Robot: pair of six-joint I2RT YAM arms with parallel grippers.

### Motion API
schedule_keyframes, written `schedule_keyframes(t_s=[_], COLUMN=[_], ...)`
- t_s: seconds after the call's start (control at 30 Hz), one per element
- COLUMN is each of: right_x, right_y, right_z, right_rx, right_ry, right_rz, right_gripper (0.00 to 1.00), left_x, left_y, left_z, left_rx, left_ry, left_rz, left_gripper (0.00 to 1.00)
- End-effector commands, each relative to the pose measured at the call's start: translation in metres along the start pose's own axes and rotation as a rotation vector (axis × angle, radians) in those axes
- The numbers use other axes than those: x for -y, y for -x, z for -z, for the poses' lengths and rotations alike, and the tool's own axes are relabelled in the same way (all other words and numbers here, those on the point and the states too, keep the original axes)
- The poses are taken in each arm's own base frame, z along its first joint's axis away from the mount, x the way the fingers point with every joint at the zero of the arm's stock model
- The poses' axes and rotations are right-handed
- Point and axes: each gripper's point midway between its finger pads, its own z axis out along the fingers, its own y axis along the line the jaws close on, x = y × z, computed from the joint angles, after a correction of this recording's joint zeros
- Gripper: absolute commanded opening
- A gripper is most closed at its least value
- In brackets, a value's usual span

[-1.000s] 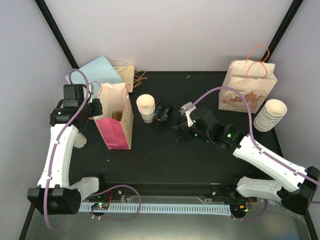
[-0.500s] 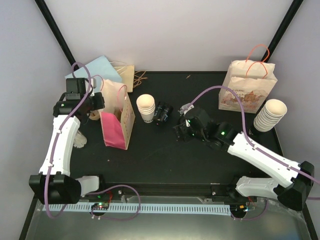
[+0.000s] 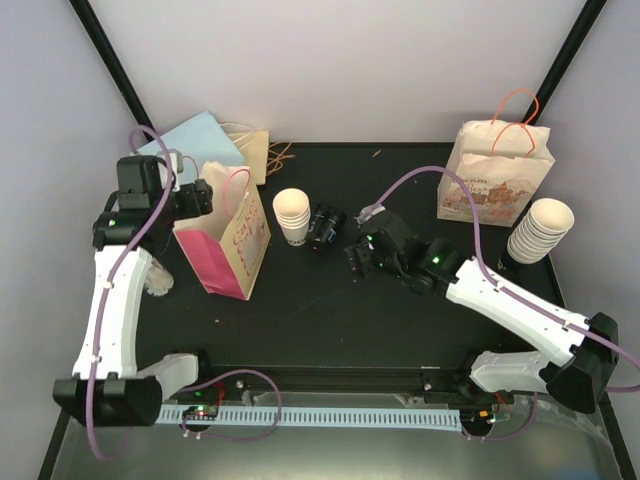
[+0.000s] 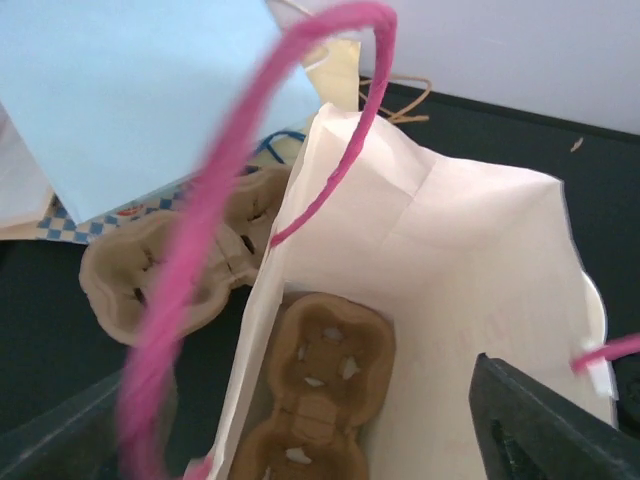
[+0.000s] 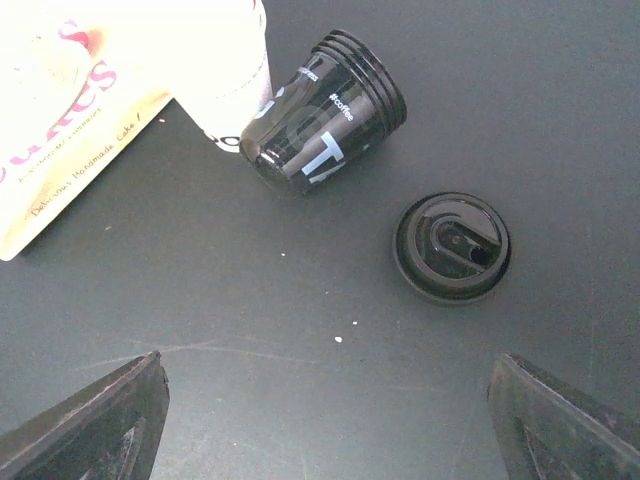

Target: Pack the takeout coffee

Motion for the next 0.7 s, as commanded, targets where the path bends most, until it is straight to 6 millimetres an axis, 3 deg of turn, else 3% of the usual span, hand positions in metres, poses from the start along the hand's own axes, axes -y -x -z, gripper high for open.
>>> schedule_keyframes(t_s=[0.0, 0.1, 0.4, 0.53, 0.67], right_x=[0.004, 0.005, 0.01, 0.013, 0.018], right_y=[0.016, 0.016, 0.018, 0.018, 0.014], right_z=[0.006, 0.006, 0.009, 0.009, 0.007], right_rx=[0.044, 0.045, 0.05, 0.044, 0.03], right_ry=[-0.019, -0.021, -0.026, -0.032, -0.042], right_rz=[-0.03, -0.037, -0.058, -0.077, -0.113], right_gripper=[0.9, 0.9, 0.9, 0.9, 0.93], left_x=[-0.003, -0.013, -0.037, -0.027, 0.004], left_y=[0.002, 0.003, -0.02, -0.019, -0.022], left_z=[0.042, 0.067, 0.113, 0.151, 0.177], left_rx=[0.082, 0.128, 0.17, 0.265, 0.328], left_ry=[0.032, 0.102, 0.245, 0.193, 0.013], left_rz=[-0.021, -0.025, 0.03, 0.031, 0.034], left_gripper=[0.88, 0.98, 0.99, 0.99, 0.99])
